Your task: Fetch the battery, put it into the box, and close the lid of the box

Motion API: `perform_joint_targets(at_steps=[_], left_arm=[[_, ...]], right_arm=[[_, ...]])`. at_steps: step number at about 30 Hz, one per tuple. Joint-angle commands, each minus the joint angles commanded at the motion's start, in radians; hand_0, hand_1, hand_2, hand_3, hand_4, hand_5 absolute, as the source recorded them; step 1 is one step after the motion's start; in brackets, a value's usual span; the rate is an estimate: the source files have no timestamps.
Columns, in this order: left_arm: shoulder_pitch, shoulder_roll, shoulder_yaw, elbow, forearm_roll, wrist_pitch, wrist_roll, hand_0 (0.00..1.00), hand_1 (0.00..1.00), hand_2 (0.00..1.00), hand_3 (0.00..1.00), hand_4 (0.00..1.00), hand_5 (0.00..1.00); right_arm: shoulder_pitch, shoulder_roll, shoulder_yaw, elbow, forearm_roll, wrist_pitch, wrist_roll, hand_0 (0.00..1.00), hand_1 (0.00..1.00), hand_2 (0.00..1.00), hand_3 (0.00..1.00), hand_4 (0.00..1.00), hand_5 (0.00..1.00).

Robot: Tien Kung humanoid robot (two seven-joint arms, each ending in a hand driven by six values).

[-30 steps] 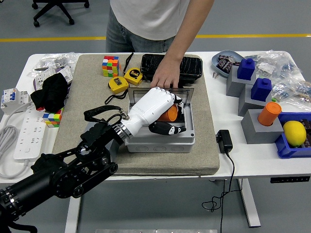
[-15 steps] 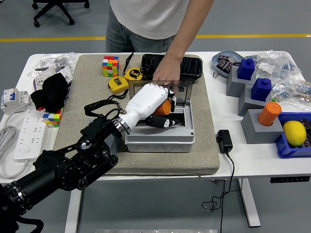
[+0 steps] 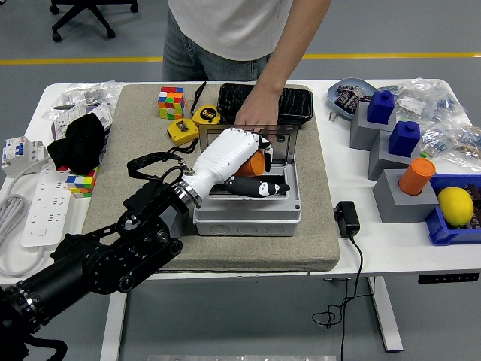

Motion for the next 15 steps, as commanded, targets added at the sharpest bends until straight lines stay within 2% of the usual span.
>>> perform_joint_targets(at_steps=[6,15], left_arm=[[0.020,-0.004,0.011,-0.028,-0.021,0.002,0.001,0.037,0.002,0.002,0.027,0.956,0.841],[0.034,-0.016,0.035,-0.018,-0.020,0.005,0.003,0.038,0.002,0.002,0.026,0.955,0.817]], right_arm=[[-0.002,0.000,0.002,0.000,-0.002,-0.001,-0.001,0.975,0.783,0.747,0.796,0.998,0.998],[-0.001,-0.001,-0.003,0.000,-0.001,0.000,-0.001,0.975,0.783,0.747,0.796,0.998,0.998]])
